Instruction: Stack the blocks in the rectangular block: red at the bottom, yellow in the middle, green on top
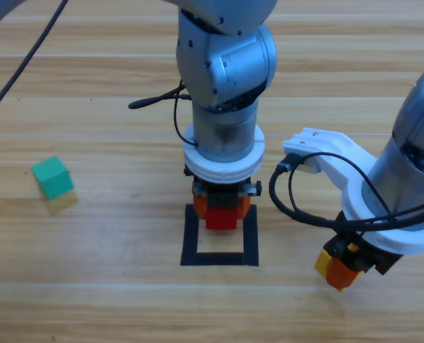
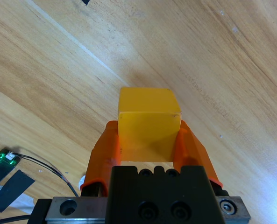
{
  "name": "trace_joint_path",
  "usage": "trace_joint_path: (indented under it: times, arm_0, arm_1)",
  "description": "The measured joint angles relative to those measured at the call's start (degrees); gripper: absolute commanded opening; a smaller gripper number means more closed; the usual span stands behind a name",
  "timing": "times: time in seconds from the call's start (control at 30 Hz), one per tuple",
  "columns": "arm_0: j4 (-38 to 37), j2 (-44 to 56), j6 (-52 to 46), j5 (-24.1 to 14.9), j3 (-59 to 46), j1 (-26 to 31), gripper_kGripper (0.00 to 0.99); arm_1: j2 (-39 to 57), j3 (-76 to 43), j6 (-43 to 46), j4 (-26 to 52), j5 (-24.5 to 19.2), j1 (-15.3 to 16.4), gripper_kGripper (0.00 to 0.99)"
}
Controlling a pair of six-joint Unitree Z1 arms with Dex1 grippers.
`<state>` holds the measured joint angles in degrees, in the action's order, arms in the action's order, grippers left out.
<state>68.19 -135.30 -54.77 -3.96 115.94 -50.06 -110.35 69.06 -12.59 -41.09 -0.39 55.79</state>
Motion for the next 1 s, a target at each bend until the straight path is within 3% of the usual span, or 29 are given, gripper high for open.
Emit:
trace_joint_path:
  times: [0.47, 1.0]
  arm_0:
    - [-7.3, 1.7, -0.4, 0.0, -9.2, -0.4, 0.043]
    - [-9.5, 1.9, -0.9, 0.0, -10.1, -0.5, 0.058]
  arm_1:
    - [0.0, -0.1, 0.0, 0.0, 0.0, 0.0, 0.000]
    - [0.0, -0.1, 0.0, 0.0, 0.0, 0.0, 0.000]
